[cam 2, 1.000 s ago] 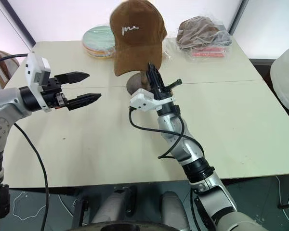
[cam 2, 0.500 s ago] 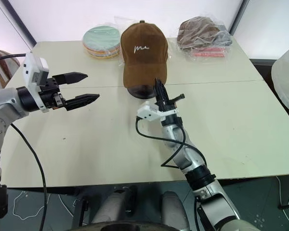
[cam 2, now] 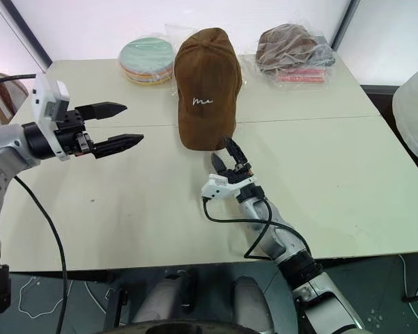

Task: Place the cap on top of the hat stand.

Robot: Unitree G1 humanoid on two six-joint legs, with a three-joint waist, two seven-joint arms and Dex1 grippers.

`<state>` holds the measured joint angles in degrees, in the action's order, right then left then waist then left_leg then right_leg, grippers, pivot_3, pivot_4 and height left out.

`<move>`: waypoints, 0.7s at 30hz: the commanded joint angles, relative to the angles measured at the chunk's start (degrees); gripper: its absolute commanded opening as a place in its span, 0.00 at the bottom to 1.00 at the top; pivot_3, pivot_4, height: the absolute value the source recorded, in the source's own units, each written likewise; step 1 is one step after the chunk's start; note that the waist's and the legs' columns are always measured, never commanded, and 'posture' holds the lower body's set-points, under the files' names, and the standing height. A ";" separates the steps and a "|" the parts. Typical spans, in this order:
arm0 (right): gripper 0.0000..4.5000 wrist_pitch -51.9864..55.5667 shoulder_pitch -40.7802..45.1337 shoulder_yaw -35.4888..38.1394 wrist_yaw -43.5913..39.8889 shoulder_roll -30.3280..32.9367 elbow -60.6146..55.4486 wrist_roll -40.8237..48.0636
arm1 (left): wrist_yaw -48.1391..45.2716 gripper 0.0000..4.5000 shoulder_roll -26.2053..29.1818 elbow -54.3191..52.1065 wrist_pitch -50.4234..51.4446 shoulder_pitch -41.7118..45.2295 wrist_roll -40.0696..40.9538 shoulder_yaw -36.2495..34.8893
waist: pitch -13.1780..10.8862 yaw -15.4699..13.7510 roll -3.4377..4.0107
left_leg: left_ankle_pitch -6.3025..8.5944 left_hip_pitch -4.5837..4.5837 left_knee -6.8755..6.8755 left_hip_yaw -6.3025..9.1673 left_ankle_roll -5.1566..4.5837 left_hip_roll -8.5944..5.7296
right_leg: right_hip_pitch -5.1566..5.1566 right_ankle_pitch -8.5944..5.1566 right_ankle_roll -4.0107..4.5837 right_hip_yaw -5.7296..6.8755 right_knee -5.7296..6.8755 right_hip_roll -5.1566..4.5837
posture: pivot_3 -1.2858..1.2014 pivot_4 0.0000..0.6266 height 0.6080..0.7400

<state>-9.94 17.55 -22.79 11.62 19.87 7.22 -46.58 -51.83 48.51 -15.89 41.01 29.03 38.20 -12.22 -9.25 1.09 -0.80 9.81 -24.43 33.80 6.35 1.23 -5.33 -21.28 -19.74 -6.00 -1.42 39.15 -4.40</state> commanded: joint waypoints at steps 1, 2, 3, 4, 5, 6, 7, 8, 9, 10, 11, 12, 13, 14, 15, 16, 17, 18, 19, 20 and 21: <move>0.75 0.77 -0.11 2.55 -6.04 1.47 -3.95 4.05 | 0.01 1.00 0.65 -0.56 -0.61 0.95 0.29 -0.99 | 0.00 -0.04 0.00 | 0.01 0.00 0.00 0.00 -0.01 0.00 | 0.02 0.00 0.00 0.00 0.00 0.00 | 0.52 0.24 1.00; 0.75 1.38 -0.03 3.49 -7.67 1.78 -4.75 5.33 | 0.00 1.00 0.61 -0.52 -0.65 0.96 0.27 -1.01 | 0.00 -0.05 -0.01 | 0.03 0.00 0.01 0.00 -0.05 0.00 | 0.06 0.00 0.00 0.00 0.00 0.00 | 0.52 0.24 1.00; 0.75 1.73 0.29 4.45 -9.22 2.42 -5.62 6.36 | -0.04 1.00 0.60 -0.43 -0.71 0.99 0.26 -1.03 | -0.01 -0.03 -0.01 | 0.07 0.00 0.01 0.00 -0.12 0.00 | 0.08 0.00 0.00 0.00 0.00 0.00 | 0.52 0.24 1.00; 0.75 1.94 0.54 5.06 -10.32 2.87 -6.23 6.91 | -0.08 1.00 0.60 -0.35 -0.74 1.03 0.25 -1.05 | -0.01 -0.02 -0.01 | 0.08 0.00 0.01 0.00 -0.14 0.00 | 0.15 0.00 0.00 0.00 0.00 0.00 | 0.52 0.24 1.00; 0.75 2.99 1.21 6.82 -13.73 3.32 -7.71 10.23 | -0.20 1.00 0.64 -0.11 -0.87 1.11 0.19 -1.10 | -0.01 -0.02 -0.01 | 0.08 0.00 0.00 0.00 -0.14 0.00 | 0.15 0.00 0.00 0.00 0.00 0.00 | 0.52 0.24 1.00; 0.75 4.51 2.25 8.98 -17.72 4.05 -9.51 14.10 | -0.32 1.00 0.66 0.14 -1.04 1.15 0.11 -1.16 | -0.01 -0.03 0.00 | 0.08 0.00 0.01 0.00 -0.14 0.00 | 0.15 0.00 0.00 0.01 0.00 0.00 | 0.52 0.24 1.00; 0.75 7.10 3.34 11.28 -22.60 4.61 -11.62 19.06 | -0.48 1.00 0.72 0.38 -1.18 1.20 0.03 -1.21 | -0.03 -0.03 0.01 | 0.08 0.00 0.01 0.00 -0.14 0.00 | 0.16 0.00 0.00 0.00 0.00 -0.01 | 0.52 0.24 1.00; 0.75 10.84 4.34 13.67 -27.30 4.80 -13.97 24.20 | -0.68 1.00 0.80 0.61 -1.31 1.23 -0.02 -1.27 | -0.05 -0.02 0.01 | 0.13 0.00 0.01 0.00 -0.23 0.00 | 0.18 0.00 0.00 0.00 0.00 -0.01 | 0.52 0.24 1.00; 0.75 14.38 5.15 15.41 -31.51 5.16 -16.04 28.38 | -0.88 1.00 0.88 0.83 -1.42 1.25 -0.04 -1.35 | -0.05 -0.03 0.01 | 0.14 0.00 0.02 0.00 -0.24 0.00 | 0.20 0.00 -0.01 0.01 0.00 -0.01 | 0.52 0.24 1.00; 0.75 18.08 5.76 16.90 -35.21 5.49 -18.01 31.99 | -1.08 1.00 0.95 1.03 -1.56 1.21 -0.07 -1.43 | -0.05 -0.04 0.01 | 0.17 0.00 0.03 0.02 -0.28 0.01 | 0.21 0.00 -0.01 0.03 0.00 -0.01 | 0.52 0.24 1.00; 0.75 22.83 6.59 18.61 -39.30 6.13 -20.49 36.36 | -1.34 1.00 1.09 1.31 -1.69 1.17 -0.07 -1.54 | -0.05 -0.09 0.00 | 0.18 0.00 0.04 0.03 -0.31 0.02 | 0.23 0.00 -0.01 0.04 -0.01 -0.01 | 0.52 0.24 1.00; 0.75 27.13 7.37 20.09 -42.86 7.02 -22.84 40.20 | -1.62 1.00 1.25 1.53 -1.82 1.13 -0.10 -1.62 | -0.05 -0.17 0.00 | 0.20 0.00 0.04 0.04 -0.33 0.02 | 0.24 0.00 -0.01 0.05 -0.02 -0.01 | 0.52 0.24 1.00; 0.75 31.38 8.37 21.76 -46.49 8.44 -25.35 44.36 | -2.02 1.00 1.47 1.79 -1.96 1.05 -0.13 -1.73 | -0.05 -0.19 0.00 | 0.22 -0.01 0.04 0.04 -0.37 0.02 | 0.25 0.00 0.00 0.06 -0.04 -0.02 | 0.52 0.24 1.00; 0.75 34.62 9.43 23.24 -49.06 9.69 -27.24 47.49 | -2.39 1.00 1.68 2.07 -2.11 1.02 -0.14 -1.83 | -0.07 -0.20 0.03 | 0.23 -0.01 0.04 0.04 -0.39 0.03 | 0.25 0.00 0.00 0.07 -0.06 -0.02 | 0.52 0.24 1.00; 0.75 39.29 10.85 24.92 -51.83 11.40 -28.88 51.27 | -2.89 1.00 1.96 2.46 -2.34 1.04 -0.25 -1.82 | -0.08 -0.22 0.04 | 0.24 -0.02 0.04 0.04 -0.40 0.03 | 0.25 0.00 0.00 0.07 -0.07 -0.04 | 0.52 0.24 1.00; 0.75 43.27 12.12 26.37 -54.28 13.18 -30.18 54.80 | -3.46 1.00 2.28 2.81 -2.62 1.11 -0.39 -1.70 | -0.11 -0.24 0.04 | 0.24 -0.03 0.05 0.04 -0.41 0.02 | 0.24 0.00 0.00 0.07 -0.07 -0.05 | 0.52 0.24 1.00; 0.75 45.98 13.16 27.47 -56.28 14.99 -31.19 57.56 | -4.00 1.00 2.57 3.12 -2.86 1.22 -0.46 -1.57 | -0.12 -0.26 0.06 | 0.25 -0.04 0.05 0.03 -0.41 0.02 | 0.23 0.00 0.00 0.07 -0.07 -0.07 | 0.52 0.24 1.00; 0.75 48.63 14.35 28.79 -58.28 17.03 -32.02 60.42 | -4.53 1.00 2.83 3.55 -3.17 1.43 -0.54 -1.44 | -0.13 -0.28 0.07 | 0.25 -0.04 0.05 0.03 -0.42 0.02 | 0.23 0.00 0.00 0.07 -0.07 -0.08 | 0.52 0.24 1.00; 0.75 51.70 15.81 30.45 -60.17 18.95 -32.55 63.80 | -5.15 1.00 3.12 4.05 -3.51 1.80 -0.64 -1.24 | -0.15 -0.30 0.08 | 0.25 -0.04 0.05 0.03 -0.42 0.02 | 0.23 0.00 0.01 0.07 -0.08 -0.08 | 0.52 0.24 1.00; 0.75 54.24 17.07 31.89 -61.65 20.66 -32.88 66.68 | -5.72 1.00 3.36 4.48 -3.89 2.16 -0.79 -1.03 | -0.17 -0.29 0.08 | 0.26 -0.05 0.05 0.03 -0.42 0.02 | 0.21 -0.01 0.01 0.07 -0.08 -0.10 | 0.52 0.24 1.00; 0.75 56.30 18.03 33.06 -62.86 22.19 -32.97 69.14 | -6.19 1.00 3.50 4.82 -4.23 2.48 -0.95 -0.80 | -0.18 -0.31 0.07 | 0.26 -0.07 0.04 0.03 -0.43 0.02 | 0.19 -0.01 0.02 0.07 -0.09 -0.10 | 0.52 0.24 1.00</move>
<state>43.13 33.76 7.22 -48.97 40.63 -23.20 17.74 -57.09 50.93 -10.95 38.32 29.93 37.46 -12.17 -9.43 0.78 -0.73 10.08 -24.51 33.85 6.37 0.79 -5.30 -21.09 -19.75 -5.97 -1.35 39.05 -4.51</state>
